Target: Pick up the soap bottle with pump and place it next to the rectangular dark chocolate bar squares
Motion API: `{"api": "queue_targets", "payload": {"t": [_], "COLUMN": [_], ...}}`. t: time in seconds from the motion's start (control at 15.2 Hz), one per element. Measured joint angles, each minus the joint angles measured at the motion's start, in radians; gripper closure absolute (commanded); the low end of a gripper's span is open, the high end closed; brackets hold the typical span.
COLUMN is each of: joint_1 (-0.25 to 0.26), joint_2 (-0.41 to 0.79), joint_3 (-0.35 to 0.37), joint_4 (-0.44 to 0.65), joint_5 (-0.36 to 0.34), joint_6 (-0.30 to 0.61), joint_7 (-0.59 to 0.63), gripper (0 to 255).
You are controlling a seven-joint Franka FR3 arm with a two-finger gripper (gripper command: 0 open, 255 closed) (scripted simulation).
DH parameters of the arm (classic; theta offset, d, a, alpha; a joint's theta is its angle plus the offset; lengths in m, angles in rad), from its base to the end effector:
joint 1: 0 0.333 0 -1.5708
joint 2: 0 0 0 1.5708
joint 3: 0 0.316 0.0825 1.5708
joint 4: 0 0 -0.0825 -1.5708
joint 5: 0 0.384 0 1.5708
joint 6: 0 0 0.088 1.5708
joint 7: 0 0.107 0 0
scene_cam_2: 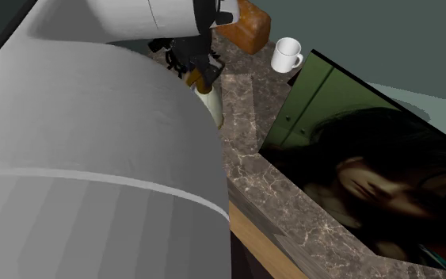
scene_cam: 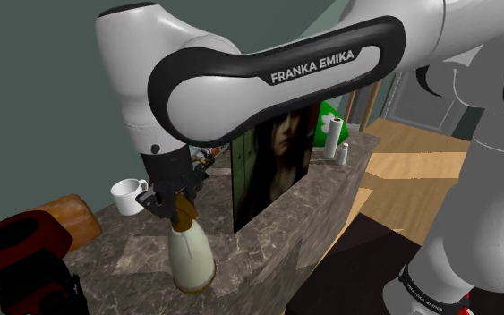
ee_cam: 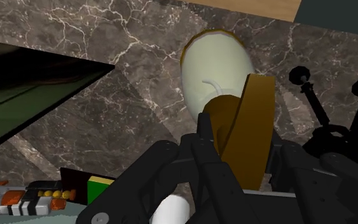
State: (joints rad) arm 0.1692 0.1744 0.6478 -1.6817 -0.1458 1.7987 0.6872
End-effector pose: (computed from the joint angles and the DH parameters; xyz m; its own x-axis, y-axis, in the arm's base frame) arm 0.4389 0.4160 0.5088 0.9875 0.1576 0.0066 0.1572 -0.9867 0.0416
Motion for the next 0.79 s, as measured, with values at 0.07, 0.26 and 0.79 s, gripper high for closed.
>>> {"api": "queue_targets", "payload": {"t": [0.07,0.26,0.79], "joint_1": [-0.004,-0.02,-0.023], "joint_2": [0.024,0.082,0.294], "joint_3": [-0.008,-0.032,-0.096], "joint_4": [0.03,0.098,0.39], "joint_5": [-0.013,-0.042,-0.134], "joint_6": [-0.009,-0.026,-0.118], "joint_7": [-0.012,-0.055,-0.163], "gripper": [255,255,255]}}
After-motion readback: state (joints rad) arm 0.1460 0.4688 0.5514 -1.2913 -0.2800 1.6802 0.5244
